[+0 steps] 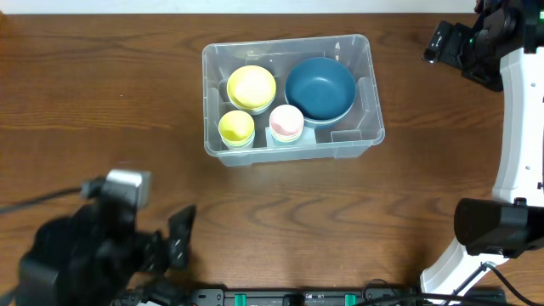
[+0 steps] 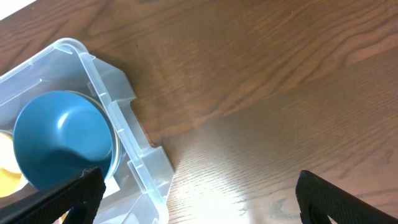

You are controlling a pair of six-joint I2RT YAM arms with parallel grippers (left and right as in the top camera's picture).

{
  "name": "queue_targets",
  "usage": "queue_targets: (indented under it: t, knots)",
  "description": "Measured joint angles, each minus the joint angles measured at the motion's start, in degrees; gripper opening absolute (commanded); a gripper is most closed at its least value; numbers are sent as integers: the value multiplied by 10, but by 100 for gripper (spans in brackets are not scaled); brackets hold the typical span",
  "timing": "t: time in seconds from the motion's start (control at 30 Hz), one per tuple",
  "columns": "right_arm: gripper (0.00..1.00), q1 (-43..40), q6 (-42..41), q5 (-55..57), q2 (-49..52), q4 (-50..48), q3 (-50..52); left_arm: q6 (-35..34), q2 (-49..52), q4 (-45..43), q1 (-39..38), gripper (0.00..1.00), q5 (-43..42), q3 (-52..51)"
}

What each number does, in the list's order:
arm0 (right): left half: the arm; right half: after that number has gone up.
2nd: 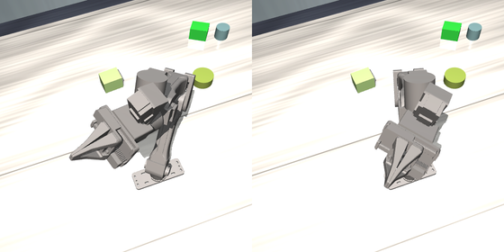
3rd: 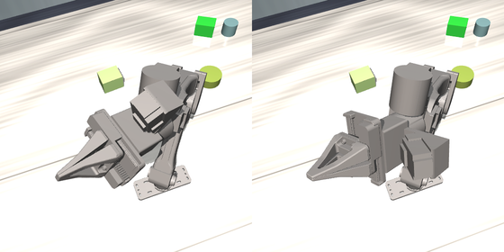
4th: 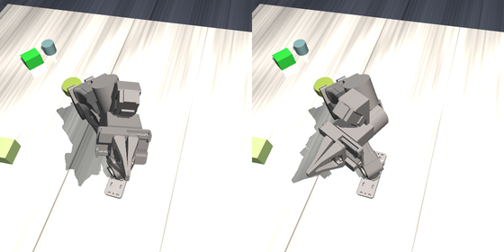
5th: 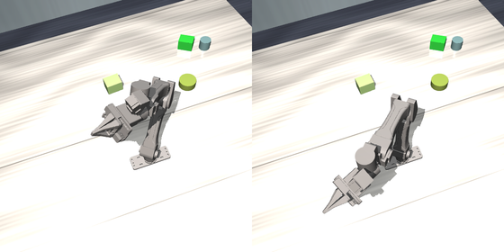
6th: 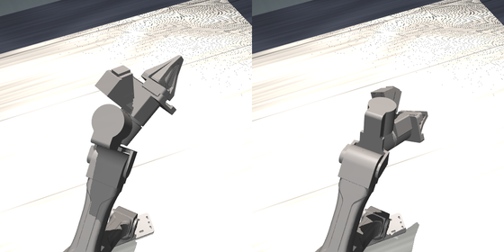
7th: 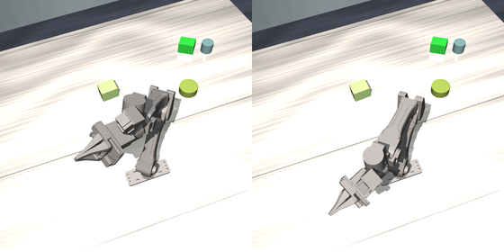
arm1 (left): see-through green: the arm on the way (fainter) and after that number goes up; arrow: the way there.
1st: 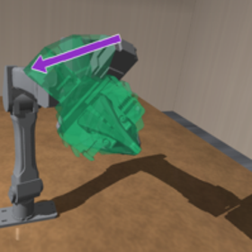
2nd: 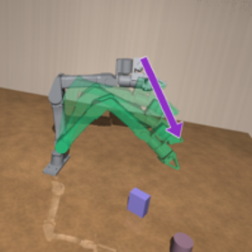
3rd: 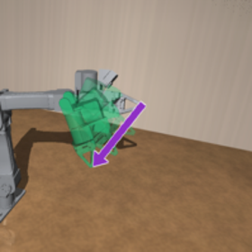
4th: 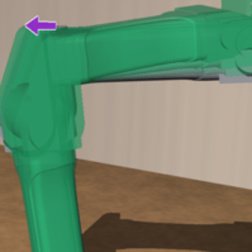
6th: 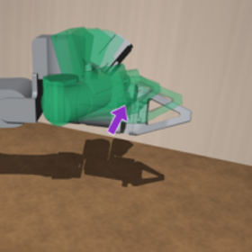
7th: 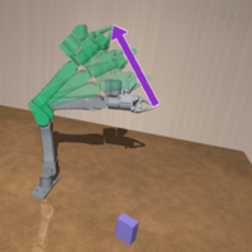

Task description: Pack container

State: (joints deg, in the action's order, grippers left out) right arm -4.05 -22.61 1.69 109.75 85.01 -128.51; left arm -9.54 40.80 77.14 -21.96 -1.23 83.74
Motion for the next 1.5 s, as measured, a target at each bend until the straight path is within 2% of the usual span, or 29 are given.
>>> queue_targets:
  t: [0.23,0.47,0.57,0.7,0.9,1.03,1.27,1.5]
  knots:
    - [99,0,0,0,0,0,0,6,-108,45,10,98,47,0]
    - [99,0,0,0,0,0,0,6,-207,28,84,98,60,-2]
    - [99,0,0,0,0,0,0,6,-250,-24,116,98,60,-27]
    - [99,0,0,0,0,0,0,6,-303,-142,144,98,62,-110]
    - [99,0,0,0,0,0,0,6,-353,-362,148,98,62,-293]
    - [99,0,0,0,0,0,0,6,-374,-476,148,98,62,-419]
    - [99,0,0,0,0,0,0,6,-399,-592,148,98,59,-569]
    - [99,0,0,0,0,0,0,6,-400,-671,148,98,52,-641]
